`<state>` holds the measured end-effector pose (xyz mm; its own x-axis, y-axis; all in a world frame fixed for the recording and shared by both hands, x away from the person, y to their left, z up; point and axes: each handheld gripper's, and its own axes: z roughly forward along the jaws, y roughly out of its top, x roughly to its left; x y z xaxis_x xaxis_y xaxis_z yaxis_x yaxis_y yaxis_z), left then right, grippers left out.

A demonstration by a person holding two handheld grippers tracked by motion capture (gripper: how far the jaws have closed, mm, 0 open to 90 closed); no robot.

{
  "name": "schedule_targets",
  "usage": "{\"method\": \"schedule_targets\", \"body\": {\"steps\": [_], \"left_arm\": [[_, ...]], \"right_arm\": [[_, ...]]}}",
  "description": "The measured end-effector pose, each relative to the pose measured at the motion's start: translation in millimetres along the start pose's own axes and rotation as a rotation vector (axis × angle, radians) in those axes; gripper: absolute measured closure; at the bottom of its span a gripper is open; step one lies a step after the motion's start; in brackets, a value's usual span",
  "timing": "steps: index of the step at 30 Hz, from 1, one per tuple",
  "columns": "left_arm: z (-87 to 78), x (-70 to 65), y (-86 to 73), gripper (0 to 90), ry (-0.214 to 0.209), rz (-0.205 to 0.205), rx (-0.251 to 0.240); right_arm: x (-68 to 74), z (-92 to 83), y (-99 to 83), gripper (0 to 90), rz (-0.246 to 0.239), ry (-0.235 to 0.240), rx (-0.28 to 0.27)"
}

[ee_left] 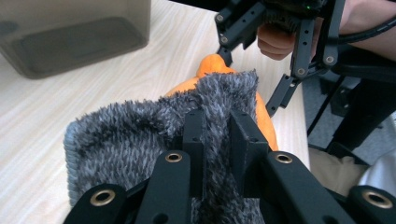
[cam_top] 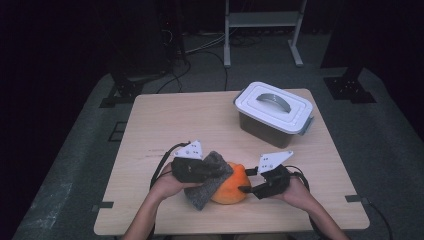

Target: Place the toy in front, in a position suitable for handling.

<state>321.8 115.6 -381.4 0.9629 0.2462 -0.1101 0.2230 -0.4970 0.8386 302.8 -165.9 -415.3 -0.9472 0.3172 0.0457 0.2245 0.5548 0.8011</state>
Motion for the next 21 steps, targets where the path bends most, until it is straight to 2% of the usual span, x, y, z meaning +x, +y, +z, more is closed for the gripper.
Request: {"method": "schedule_targets", "body": {"steps": [3,7,9,12,14,16,18,21], "left_arm": [[-0.1,-2.2,-2.7,77.4,-0.021,-0.009,-0.008],[3.3,-8.5,-1.6,77.4,-0.057,0.000,0.007],[6.0,-11.8,0.5,77.5,-0.069,0.017,0.023],[5.3,-12.2,4.9,77.5,-0.062,0.021,0.016],[2.9,-11.5,9.6,77.5,-0.054,0.022,-0.005],[1.3,-10.9,16.3,77.5,-0.052,0.016,-0.039],[1.8,-10.2,23.1,77.5,-0.047,0.020,-0.050],[9.1,-6.8,25.0,77.4,-0.049,0.021,-0.017]], "right_arm": [[0.1,-0.5,2.2,35.3,0.017,0.028,-0.021],[2.7,2.5,5.8,30.0,0.020,0.052,-0.029],[5.0,5.6,6.3,33.5,0.010,0.045,-0.017],[6.7,4.5,5.4,44.6,-0.026,0.020,-0.014],[7.7,1.6,5.6,49.5,-0.063,0.000,-0.020],[8.7,0.2,6.4,51.0,-0.081,0.001,-0.027],[11.4,1.2,7.6,51.1,-0.120,0.000,-0.029],[14.4,1.4,8.8,51.1,-0.160,-0.010,-0.023]]}}
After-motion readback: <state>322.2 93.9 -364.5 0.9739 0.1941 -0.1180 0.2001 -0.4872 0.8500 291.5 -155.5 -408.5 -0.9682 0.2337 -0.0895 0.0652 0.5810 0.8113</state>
